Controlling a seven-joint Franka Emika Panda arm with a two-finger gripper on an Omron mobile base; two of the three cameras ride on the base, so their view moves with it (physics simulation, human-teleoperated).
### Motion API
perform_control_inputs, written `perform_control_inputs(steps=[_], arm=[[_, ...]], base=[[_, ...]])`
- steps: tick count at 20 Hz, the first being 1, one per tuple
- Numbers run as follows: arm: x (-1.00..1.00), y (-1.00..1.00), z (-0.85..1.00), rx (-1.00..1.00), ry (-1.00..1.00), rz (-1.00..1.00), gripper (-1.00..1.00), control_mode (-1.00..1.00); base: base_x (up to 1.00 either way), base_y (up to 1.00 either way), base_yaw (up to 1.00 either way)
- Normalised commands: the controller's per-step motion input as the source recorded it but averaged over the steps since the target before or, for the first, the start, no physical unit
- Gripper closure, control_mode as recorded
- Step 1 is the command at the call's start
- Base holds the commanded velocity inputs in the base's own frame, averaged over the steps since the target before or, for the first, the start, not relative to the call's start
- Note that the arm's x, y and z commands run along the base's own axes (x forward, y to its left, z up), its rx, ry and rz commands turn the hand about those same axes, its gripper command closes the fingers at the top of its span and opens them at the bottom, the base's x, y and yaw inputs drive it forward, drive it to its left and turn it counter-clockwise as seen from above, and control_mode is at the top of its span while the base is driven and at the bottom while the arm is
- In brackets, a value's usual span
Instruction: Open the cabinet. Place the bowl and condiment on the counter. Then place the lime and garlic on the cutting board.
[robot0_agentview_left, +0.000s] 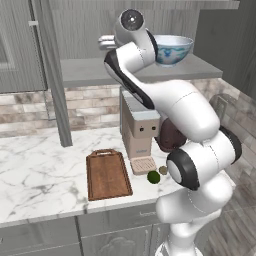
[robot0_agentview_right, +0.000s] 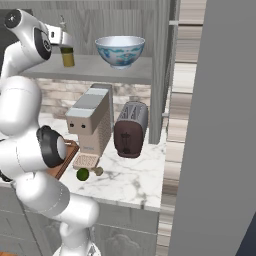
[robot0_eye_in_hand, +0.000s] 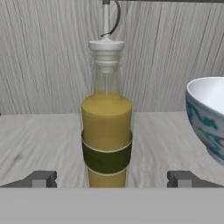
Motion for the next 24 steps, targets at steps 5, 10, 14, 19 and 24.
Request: perform_control_inputs(steps=[5,10,14,19,24], arm=[[0.13,0.07,0.0,0.0,0.03,0.0,-1.0,-1.0],[0.06,0.08,0.0,0.0,0.02,0.0,-1.0,-1.0],[0.02,0.02,0.0,0.0,0.01,0.0,-1.0,-1.0],[0.0,0.0,0.0,0.0,0.01,0.0,-1.0,-1.0],[0.0,0.0,0.0,0.0,0.0,-0.01,-1.0,-1.0]], base=[[0.0,0.0,0.0],[0.0,0.0,0.0],[0.0,0.0,0.0],[0.0,0.0,0.0],[0.0,0.0,0.0]])
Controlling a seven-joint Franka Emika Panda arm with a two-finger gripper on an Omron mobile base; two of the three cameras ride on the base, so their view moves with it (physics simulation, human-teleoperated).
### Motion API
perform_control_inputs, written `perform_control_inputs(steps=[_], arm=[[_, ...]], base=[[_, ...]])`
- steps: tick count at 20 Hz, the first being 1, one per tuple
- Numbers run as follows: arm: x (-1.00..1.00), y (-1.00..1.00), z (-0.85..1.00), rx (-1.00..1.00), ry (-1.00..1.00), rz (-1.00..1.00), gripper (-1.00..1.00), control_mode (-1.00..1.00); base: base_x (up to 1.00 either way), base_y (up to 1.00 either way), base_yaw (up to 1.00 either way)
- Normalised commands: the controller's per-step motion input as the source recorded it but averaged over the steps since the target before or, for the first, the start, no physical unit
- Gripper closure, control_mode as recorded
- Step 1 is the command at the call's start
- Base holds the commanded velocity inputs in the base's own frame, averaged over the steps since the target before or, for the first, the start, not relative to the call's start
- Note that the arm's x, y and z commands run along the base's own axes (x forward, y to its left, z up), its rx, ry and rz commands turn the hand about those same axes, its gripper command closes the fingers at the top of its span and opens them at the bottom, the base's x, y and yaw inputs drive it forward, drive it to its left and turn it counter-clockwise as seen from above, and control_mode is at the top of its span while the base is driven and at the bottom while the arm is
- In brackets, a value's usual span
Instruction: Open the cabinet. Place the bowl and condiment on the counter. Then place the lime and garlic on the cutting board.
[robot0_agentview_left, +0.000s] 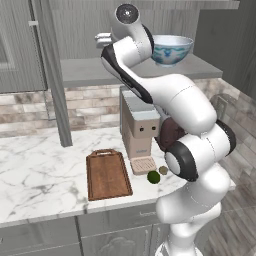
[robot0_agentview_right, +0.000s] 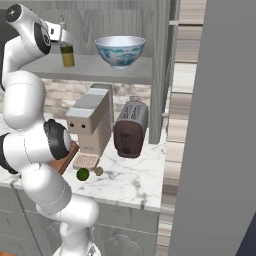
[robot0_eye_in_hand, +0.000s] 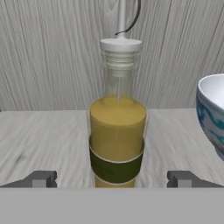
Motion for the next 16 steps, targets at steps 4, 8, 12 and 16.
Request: perform_control_inputs(steps=[4,8,12,16], arm=[[0.0,0.0,0.0,0.0,0.0,-0.02,-1.0,-1.0],[0.0,0.0,0.0,0.0,0.0,-0.06,-1.0,-1.0],[0.0,0.0,0.0,0.0,0.0,-0.09,-1.0,-1.0],[0.07,0.0,0.0,0.0,0.01,-0.09,-1.0,-1.0]], base=[[0.0,0.0,0.0],[0.0,0.0,0.0],[0.0,0.0,0.0],[0.0,0.0,0.0]])
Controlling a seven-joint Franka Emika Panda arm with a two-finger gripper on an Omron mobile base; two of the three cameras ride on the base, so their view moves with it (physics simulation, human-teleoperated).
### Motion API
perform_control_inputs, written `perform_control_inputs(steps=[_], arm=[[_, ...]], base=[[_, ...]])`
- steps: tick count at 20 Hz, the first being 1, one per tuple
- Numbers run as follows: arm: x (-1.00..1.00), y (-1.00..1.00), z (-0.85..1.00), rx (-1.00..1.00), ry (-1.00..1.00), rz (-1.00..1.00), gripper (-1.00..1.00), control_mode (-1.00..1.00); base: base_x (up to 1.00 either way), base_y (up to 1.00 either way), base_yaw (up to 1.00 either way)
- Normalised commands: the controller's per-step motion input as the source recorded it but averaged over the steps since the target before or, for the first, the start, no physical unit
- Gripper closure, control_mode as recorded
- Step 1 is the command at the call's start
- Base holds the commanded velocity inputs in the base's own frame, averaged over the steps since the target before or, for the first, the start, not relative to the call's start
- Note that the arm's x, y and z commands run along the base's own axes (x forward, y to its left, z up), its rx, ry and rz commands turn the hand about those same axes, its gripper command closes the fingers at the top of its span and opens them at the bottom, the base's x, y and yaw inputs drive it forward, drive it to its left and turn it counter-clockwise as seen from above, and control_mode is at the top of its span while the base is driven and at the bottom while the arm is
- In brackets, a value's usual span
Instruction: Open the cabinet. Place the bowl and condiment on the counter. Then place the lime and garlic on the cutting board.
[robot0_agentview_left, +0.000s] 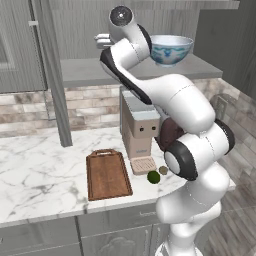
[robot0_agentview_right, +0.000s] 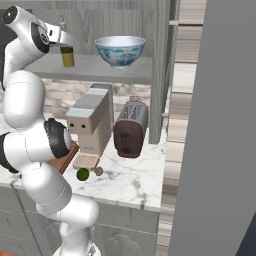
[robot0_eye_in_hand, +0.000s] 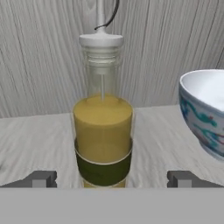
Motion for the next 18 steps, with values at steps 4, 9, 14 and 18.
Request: perform_control_inputs(steps=[4,9,14,18], arm=[[0.25,0.0,0.0,0.0,0.05,-0.05,-1.0,-1.0],[0.28,0.0,0.0,0.0,0.06,-0.04,-1.0,-1.0],[0.25,0.03,0.0,0.0,0.07,-0.04,-1.0,-1.0],[0.24,0.12,0.0,0.0,0.07,-0.04,-1.0,-1.0]], base=[[0.0,0.0,0.0],[0.0,0.0,0.0],[0.0,0.0,0.0],[0.0,0.0,0.0]])
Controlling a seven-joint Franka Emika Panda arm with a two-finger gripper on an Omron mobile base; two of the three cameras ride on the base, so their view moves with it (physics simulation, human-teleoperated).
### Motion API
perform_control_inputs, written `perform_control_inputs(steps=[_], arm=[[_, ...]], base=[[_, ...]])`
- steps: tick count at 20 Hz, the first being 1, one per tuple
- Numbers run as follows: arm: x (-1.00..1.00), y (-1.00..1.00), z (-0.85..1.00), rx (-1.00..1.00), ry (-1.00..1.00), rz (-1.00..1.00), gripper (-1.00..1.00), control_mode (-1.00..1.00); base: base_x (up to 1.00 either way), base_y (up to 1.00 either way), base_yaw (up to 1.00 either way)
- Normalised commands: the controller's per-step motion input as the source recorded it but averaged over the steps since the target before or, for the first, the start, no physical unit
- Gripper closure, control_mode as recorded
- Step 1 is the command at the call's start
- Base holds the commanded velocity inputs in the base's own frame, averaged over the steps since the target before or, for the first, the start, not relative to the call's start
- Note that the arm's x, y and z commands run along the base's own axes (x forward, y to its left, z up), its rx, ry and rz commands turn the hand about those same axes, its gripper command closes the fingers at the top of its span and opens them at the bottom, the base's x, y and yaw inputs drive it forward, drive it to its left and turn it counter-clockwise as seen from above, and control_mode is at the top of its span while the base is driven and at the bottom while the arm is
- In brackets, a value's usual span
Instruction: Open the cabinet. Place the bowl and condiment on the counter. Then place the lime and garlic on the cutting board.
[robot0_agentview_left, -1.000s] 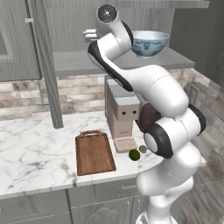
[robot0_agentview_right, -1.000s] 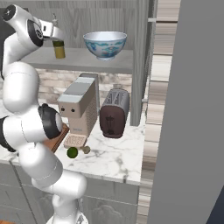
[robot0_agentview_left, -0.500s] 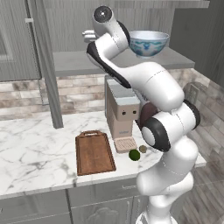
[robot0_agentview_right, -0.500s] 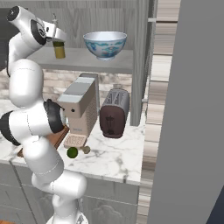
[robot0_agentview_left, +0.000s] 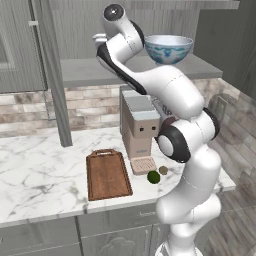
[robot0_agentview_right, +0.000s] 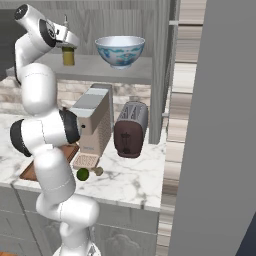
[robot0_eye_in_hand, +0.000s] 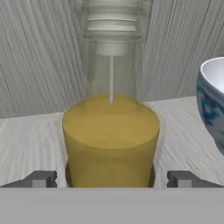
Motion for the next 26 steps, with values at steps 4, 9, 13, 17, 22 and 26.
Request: perform_control_inputs(steps=[4,9,13,17,22,26], arm=[[0.14,0.14,0.0,0.0,0.07,-0.04,-1.0,-1.0],[0.02,0.13,0.0,0.0,0.07,-0.03,1.0,-1.0],[-0.19,-0.04,0.0,0.0,0.0,-0.02,1.0,-1.0],[-0.34,-0.21,0.0,0.0,0.0,-0.01,1.0,-1.0],[-0.58,-0.12,0.0,0.0,0.0,-0.02,1.0,-1.0],[-0.92,0.0,-0.2,0.0,0.0,-0.04,1.0,-1.0]], base=[[0.0,0.0,0.0],[0.0,0.0,0.0],[0.0,0.0,0.0],[0.0,0.0,0.0],[0.0,0.0,0.0],[0.0,0.0,0.0]])
